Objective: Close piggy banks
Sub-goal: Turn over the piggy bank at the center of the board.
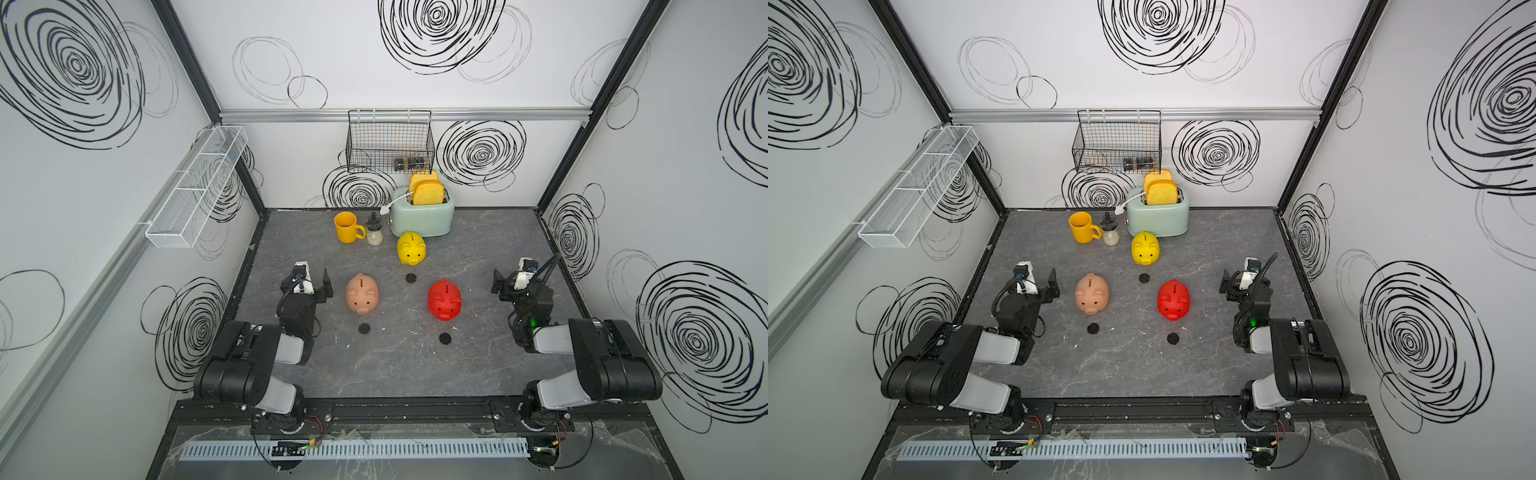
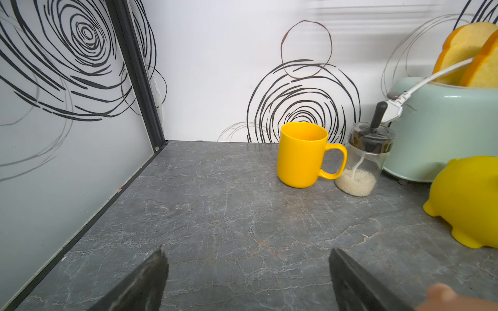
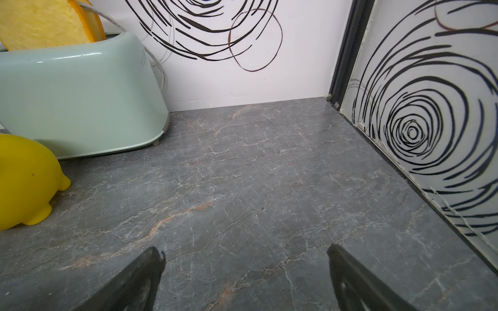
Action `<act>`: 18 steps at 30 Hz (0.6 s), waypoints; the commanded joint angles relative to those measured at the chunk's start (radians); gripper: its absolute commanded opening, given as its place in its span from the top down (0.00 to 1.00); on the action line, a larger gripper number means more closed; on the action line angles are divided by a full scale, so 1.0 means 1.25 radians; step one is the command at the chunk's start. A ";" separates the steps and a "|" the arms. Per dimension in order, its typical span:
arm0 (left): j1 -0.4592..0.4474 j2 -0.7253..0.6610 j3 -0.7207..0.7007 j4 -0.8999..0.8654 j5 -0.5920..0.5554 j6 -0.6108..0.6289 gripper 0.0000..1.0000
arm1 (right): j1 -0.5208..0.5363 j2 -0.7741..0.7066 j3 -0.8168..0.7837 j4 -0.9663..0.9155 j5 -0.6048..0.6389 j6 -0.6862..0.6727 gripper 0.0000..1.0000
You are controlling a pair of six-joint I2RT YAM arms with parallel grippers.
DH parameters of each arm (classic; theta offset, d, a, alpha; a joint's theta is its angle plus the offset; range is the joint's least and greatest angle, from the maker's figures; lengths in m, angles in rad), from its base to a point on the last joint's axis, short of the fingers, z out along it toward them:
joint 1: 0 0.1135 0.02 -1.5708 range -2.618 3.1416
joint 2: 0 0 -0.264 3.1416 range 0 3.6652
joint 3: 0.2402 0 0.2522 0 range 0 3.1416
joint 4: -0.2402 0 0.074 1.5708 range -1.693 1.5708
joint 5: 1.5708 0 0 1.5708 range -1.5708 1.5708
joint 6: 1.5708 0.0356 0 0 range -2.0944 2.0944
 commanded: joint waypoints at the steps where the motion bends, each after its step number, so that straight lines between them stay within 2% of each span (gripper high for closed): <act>1: 0.001 -0.004 -0.004 0.060 0.002 0.001 0.04 | 0.003 0.005 0.016 0.002 -0.004 -0.010 0.02; 12: 0.000 -0.006 -0.006 0.064 -0.005 0.001 0.04 | -0.010 0.005 0.016 0.001 -0.031 -0.005 0.02; 13: -0.012 -0.007 -0.011 0.073 -0.041 0.004 0.04 | -0.010 0.005 0.016 0.001 -0.031 -0.004 0.02; 14: -0.037 -0.016 -0.023 0.098 -0.117 0.013 0.04 | -0.010 0.006 0.016 0.001 -0.031 -0.005 0.02; 15: -0.055 -0.031 -0.039 0.104 -0.150 0.014 0.04 | -0.010 0.005 0.016 0.001 -0.031 -0.005 0.02; 16: -0.053 -0.034 -0.053 0.139 -0.137 0.025 0.04 | -0.010 0.006 0.016 0.001 -0.031 -0.005 0.02; 18: -0.105 -0.075 -0.052 0.122 -0.241 0.066 0.04 | -0.009 0.002 0.014 0.004 -0.029 -0.006 0.02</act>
